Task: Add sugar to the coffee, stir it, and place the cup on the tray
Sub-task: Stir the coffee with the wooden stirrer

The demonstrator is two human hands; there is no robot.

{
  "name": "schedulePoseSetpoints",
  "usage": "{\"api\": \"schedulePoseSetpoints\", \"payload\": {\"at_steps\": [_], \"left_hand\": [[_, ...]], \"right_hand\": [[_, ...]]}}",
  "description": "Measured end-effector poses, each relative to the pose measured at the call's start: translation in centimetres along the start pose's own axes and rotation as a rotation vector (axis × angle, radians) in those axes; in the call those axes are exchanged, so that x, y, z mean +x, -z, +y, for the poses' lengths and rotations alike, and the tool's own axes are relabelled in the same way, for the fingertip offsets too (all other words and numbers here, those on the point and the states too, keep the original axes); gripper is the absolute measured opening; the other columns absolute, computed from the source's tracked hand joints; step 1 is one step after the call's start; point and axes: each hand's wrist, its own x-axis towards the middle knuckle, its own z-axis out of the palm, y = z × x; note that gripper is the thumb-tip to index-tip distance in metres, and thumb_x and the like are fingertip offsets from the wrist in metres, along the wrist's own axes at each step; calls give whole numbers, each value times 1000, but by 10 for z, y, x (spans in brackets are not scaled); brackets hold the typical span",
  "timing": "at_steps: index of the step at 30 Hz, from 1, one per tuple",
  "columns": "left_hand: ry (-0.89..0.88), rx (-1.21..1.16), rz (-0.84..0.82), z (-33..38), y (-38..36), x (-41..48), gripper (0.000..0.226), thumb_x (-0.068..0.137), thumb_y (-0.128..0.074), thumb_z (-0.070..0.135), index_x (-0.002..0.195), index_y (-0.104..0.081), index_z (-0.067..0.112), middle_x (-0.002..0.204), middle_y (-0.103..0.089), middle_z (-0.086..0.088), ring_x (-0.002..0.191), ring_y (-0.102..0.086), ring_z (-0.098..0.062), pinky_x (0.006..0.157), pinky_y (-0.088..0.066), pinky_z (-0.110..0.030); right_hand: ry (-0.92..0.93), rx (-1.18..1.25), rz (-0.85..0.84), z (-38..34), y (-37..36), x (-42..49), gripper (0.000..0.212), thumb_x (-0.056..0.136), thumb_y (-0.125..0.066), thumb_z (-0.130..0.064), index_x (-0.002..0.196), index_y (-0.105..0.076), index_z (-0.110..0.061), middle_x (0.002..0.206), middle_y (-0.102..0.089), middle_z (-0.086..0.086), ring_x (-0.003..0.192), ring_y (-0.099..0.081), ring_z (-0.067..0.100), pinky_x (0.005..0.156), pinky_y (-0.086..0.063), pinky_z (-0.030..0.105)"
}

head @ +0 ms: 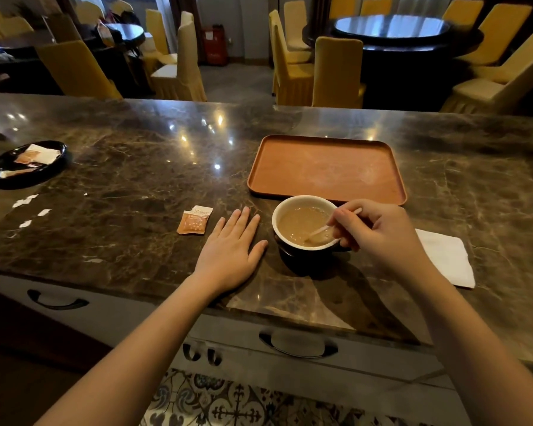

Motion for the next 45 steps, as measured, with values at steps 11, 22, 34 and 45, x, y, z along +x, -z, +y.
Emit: {"api": "schedulePoseSetpoints", "payload": {"at_steps": [11, 22, 34, 45], "left_hand": [[-1, 8, 14, -1, -2, 1, 64, 89, -12, 56, 144, -4, 25, 156, -1, 0, 141, 5, -11, 110, 7, -31], [-5, -3, 33, -2, -3, 1, 65, 88, -12, 57, 144, -4, 25, 156, -2, -1, 141, 4, -11, 111, 7, -32], [-3, 1, 18, -1, -3, 1, 64, 89, -12, 57, 144, -4, 25, 156, 0, -1, 141, 5, -11, 110, 9, -31], [-4, 8, 24, -2, -4, 1, 65, 87, -10, 58, 144, -4, 26, 156, -1, 0, 141, 5, -11, 110, 8, -31]], "right_hand": [[37, -248, 165, -2, 15, 13, 17, 90, -52, -18, 78, -64, -16, 65, -64, -5, 60, -62, 6, 55, -48, 15], [90, -113, 170, 3, -17, 10, 14, 89, -53, -23, 80, -62, -28, 70, -64, -14, 69, -62, 2, 58, -50, 10], [25, -278, 13, -19, 25, 7, 18, 88, -54, -18, 74, -65, -15, 63, -65, -1, 56, -61, 12, 52, -49, 21], [84, -285, 190, -3, -5, 13, 13, 89, -52, -20, 81, -62, -21, 66, -60, -14, 63, -60, 5, 56, -48, 18]]}}
